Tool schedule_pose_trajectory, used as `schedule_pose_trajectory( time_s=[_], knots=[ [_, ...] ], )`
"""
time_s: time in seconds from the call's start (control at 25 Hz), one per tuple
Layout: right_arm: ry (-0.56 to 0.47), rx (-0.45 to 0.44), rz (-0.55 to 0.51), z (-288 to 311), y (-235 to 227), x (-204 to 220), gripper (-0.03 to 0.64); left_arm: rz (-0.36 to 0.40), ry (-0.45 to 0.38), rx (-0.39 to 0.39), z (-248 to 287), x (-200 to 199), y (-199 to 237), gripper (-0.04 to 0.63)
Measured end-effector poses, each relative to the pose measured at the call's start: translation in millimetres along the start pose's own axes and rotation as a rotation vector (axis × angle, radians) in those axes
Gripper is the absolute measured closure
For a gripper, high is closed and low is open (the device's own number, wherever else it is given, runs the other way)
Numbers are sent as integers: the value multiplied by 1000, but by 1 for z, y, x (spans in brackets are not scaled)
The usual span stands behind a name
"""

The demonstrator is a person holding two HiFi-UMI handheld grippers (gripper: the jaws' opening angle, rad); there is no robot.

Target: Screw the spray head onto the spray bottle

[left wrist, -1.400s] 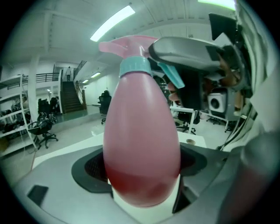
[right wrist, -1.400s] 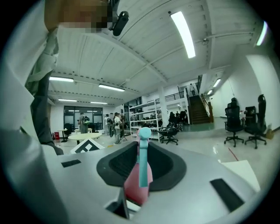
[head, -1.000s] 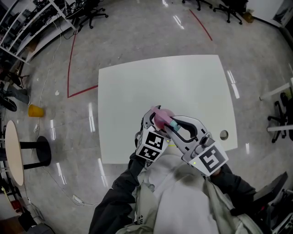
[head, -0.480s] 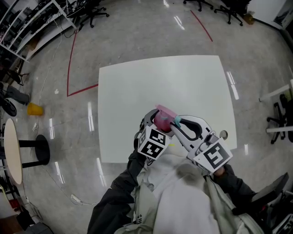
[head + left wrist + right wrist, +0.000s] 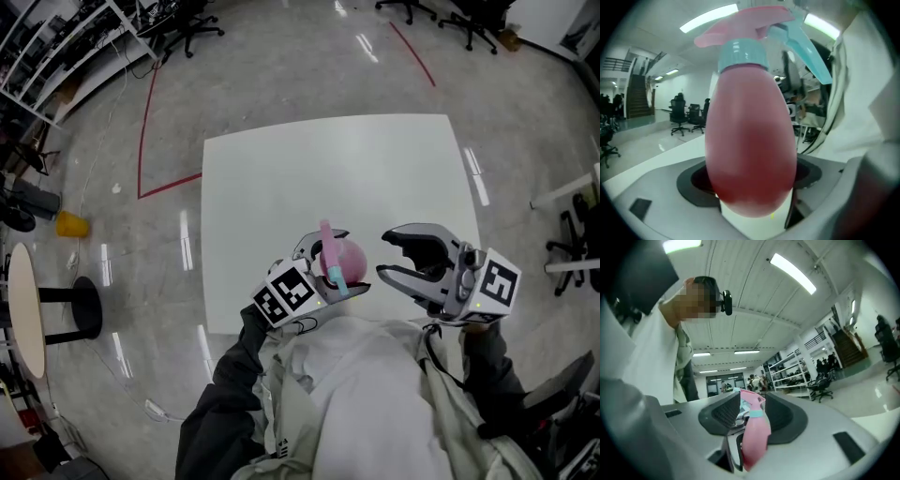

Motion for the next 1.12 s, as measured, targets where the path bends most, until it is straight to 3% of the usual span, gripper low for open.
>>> schedule_pose_trajectory(
  time_s=[0.08, 0.2, 0.36, 0.44, 0.48, 0.56, 0.72, 0.8, 0.92, 1.04, 1.12],
  knots=[
    [68, -84, 23, 1, -5, 6, 460, 10, -16, 127, 1, -7, -14, 152],
    [263, -190, -6, 3, -1, 33, 455, 60, 53, 277, 11, -11, -34, 152],
    [249, -291, 84, 21, 7, 42, 405, 90, 115, 392, 20, -8, -50, 152],
    [215, -314, 106, 22, 6, 42, 418, 69, 94, 383, 23, -7, -48, 152],
    [203, -311, 100, 21, 4, 42, 468, 56, 78, 363, 24, -7, -44, 152],
    [177, -253, 64, 22, -1, 42, 473, 30, 45, 290, 24, -6, -35, 152],
    [122, 32, -57, 25, -12, 41, 476, 0, -14, 65, 21, -2, -16, 152],
    [133, 155, -107, 25, -12, 42, 477, -9, -43, -4, 23, -3, -11, 152],
    [151, 189, -170, 30, -5, 42, 476, -20, -79, 14, 28, -8, -11, 152],
    [148, 103, -145, 24, 1, 43, 476, -16, -86, 104, 24, -8, -19, 152],
    [166, 26, -96, 20, -1, 42, 472, 8, -47, 149, 20, -7, -22, 152]
  ],
)
Point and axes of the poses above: the fingertips, and each gripper's own axes: z forward along the fingers, y to its left, x out of its underside, the point moved 6 cm from there along -z, backward along the fingers, and after that the axes turned 10 degrees about -y, right-handed, at the moved point
